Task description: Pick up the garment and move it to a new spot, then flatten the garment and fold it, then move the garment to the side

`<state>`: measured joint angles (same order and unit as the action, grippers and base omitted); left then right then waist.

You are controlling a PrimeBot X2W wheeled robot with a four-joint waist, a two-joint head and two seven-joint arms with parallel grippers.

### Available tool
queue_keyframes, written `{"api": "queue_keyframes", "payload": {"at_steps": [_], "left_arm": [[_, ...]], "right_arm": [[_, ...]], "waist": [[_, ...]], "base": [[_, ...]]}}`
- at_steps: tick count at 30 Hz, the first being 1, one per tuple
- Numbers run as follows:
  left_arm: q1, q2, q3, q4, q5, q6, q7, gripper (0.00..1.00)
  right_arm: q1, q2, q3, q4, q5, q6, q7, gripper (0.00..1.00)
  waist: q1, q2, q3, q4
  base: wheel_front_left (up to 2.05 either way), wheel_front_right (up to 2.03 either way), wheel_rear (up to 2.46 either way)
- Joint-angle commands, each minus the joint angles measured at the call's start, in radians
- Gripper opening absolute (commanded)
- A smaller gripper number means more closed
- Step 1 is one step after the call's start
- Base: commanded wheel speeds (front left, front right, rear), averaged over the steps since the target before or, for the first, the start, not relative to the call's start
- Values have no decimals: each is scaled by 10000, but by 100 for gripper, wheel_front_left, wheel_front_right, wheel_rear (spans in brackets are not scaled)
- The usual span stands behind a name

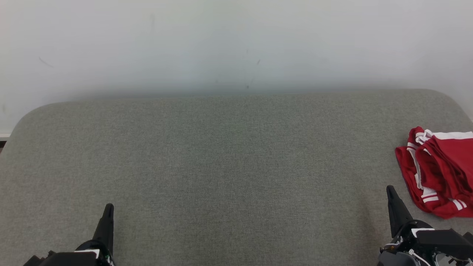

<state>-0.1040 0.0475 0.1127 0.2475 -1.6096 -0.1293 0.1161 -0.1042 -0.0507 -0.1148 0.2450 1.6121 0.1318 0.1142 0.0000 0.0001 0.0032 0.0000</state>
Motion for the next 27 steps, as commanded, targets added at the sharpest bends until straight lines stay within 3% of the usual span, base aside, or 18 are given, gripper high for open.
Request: {"api": "queue_keyframes", "payload": {"at_steps": [1, 27], "left_arm": [[-114, 52, 38, -35, -60, -34, 3, 0], [-109, 50, 36, -36, -60, -34, 2, 0]], "right_arm": [[-91, 22, -16, -12, 12, -21, 22, 0], [-89, 21, -13, -10, 14, -21, 20, 0]], "waist": [[0, -1, -1, 0], [0, -1, -1, 0]], "base": [[0, 0, 0], [0, 0, 0]]}}
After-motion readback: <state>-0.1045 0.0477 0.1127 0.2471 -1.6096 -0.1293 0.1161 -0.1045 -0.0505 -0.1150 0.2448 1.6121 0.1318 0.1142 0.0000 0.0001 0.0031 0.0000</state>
